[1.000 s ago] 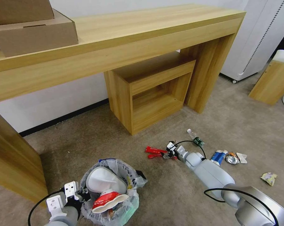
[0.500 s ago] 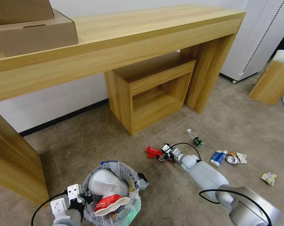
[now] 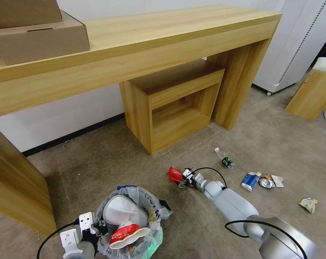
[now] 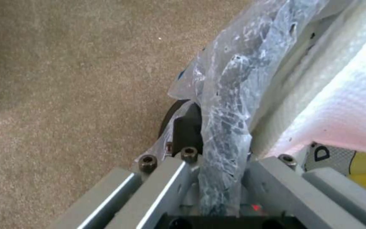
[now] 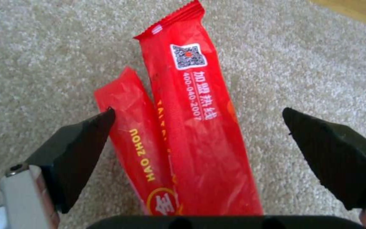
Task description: Pick up the trash bin and place the garbage on the floor into it.
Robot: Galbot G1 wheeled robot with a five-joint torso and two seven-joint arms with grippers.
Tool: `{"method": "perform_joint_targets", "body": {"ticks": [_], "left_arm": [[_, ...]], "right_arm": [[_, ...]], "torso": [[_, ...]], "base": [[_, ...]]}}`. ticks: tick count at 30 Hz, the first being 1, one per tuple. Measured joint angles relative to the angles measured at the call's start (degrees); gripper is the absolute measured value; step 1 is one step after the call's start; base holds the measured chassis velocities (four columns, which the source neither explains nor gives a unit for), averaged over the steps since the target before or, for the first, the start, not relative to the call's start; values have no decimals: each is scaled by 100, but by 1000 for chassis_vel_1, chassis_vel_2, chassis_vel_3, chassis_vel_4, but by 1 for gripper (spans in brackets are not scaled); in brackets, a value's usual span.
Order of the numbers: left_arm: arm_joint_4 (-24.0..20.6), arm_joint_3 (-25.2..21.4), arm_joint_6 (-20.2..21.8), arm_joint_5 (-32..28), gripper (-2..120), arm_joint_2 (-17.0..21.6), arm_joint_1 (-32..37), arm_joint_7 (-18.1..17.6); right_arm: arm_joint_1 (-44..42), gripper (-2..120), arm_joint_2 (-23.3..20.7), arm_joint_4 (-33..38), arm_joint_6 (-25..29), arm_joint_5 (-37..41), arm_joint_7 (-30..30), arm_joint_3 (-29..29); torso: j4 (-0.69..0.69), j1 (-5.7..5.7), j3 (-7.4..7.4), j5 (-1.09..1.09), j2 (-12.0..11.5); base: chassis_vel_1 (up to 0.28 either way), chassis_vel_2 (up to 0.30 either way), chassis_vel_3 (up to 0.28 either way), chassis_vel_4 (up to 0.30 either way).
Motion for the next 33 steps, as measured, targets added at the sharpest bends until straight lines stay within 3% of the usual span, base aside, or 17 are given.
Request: {"method": "perform_joint_targets", "body": {"ticks": [14,20,21,25,33], "left_arm": [[28,86,-22,36,0,19,-14,-3],[11,100,-47,49,0,42,-17,-16],[10,109,-59,72,0,39,-11,-18],[17,127,-67,101,0,36,-6,-18],[9,138,-128,192,0,20,31,-15]], "right_arm": [[-55,100,78,-62,-1,173,-83,-42],[-59,82,104,-75,49,270,-275,-46],[-43,74,125,-118,85,276,-279,-46],[-24,66,138,-154,147,261,-301,-46],[60,32,127,-159,269,381,-230,-114]], "torso": [[0,0,0,0,0],[0,0,0,0,0],[0,0,0,0,0],[0,0,0,0,0],[0,1,0,0,0]], "base": [[0,0,0,0],[0,0,0,0],[0,0,0,0],[0,0,0,0],[0,0,0,0]]}}
